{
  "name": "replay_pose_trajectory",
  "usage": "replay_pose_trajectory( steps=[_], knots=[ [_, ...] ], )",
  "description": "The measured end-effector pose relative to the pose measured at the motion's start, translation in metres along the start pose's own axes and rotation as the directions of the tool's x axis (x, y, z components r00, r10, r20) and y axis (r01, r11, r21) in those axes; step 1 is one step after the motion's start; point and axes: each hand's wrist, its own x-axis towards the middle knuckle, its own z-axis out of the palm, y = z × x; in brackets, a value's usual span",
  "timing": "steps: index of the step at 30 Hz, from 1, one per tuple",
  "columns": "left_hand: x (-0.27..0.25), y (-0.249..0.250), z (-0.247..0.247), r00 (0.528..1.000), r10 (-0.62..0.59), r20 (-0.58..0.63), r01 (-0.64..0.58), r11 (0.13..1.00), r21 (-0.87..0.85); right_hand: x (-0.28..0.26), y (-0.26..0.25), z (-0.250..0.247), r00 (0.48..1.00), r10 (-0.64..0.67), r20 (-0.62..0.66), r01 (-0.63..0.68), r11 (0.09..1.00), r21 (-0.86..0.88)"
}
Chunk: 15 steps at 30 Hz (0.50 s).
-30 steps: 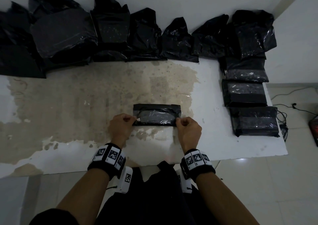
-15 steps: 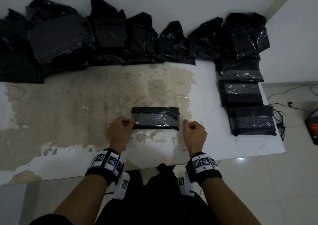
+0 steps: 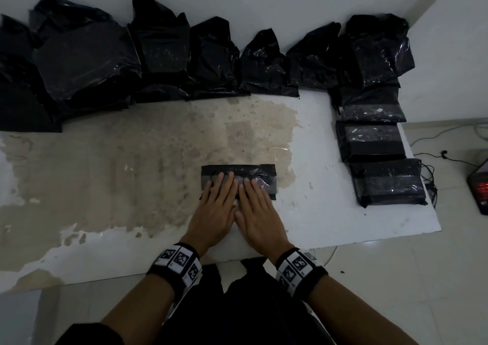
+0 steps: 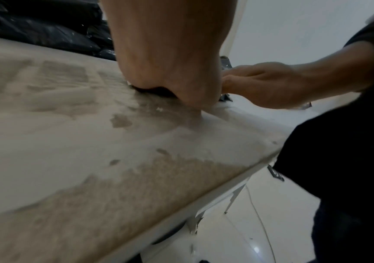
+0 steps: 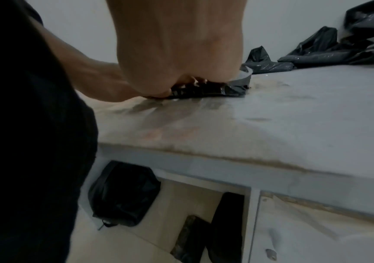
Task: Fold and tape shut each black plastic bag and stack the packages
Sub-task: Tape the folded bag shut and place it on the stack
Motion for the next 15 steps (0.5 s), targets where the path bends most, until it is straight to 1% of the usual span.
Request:
replay_pose_trajectory(
  steps=[1, 3, 5, 6, 11, 15],
  knots=[
    [0.000, 0.000, 0.001, 1.000, -0.006, 0.002, 0.006, 1.000, -0.008, -0.001, 0.002, 0.001, 1.000, 0.021, 0.022, -0.021, 1.000, -0.020],
    [0.001, 0.001, 0.002, 1.000, -0.031, 0.000, 0.031, 0.999, -0.037, -0.004, 0.008, 0.000, 0.990, 0.138, 0.028, -0.137, 0.990, -0.027],
    [0.001, 0.001, 0.003, 0.998, -0.055, 0.006, 0.055, 0.997, -0.052, -0.009, 0.018, -0.003, 0.965, 0.261, 0.023, -0.260, 0.965, -0.021],
    [0.001, 0.002, 0.003, 0.998, -0.062, 0.014, 0.063, 0.997, -0.053, -0.013, 0.023, -0.003, 0.957, 0.290, 0.018, -0.289, 0.957, -0.036],
    [-0.001, 0.002, 0.006, 0.997, -0.077, 0.015, 0.078, 0.995, -0.057, -0.018, 0.031, -0.009, 0.947, 0.320, -0.013, -0.316, 0.929, -0.194],
    [-0.001, -0.001, 0.006, 0.998, -0.070, 0.009, 0.070, 0.995, -0.065, -0.021, 0.027, -0.004, 0.927, 0.374, -0.041, -0.375, 0.909, -0.184]
  ],
)
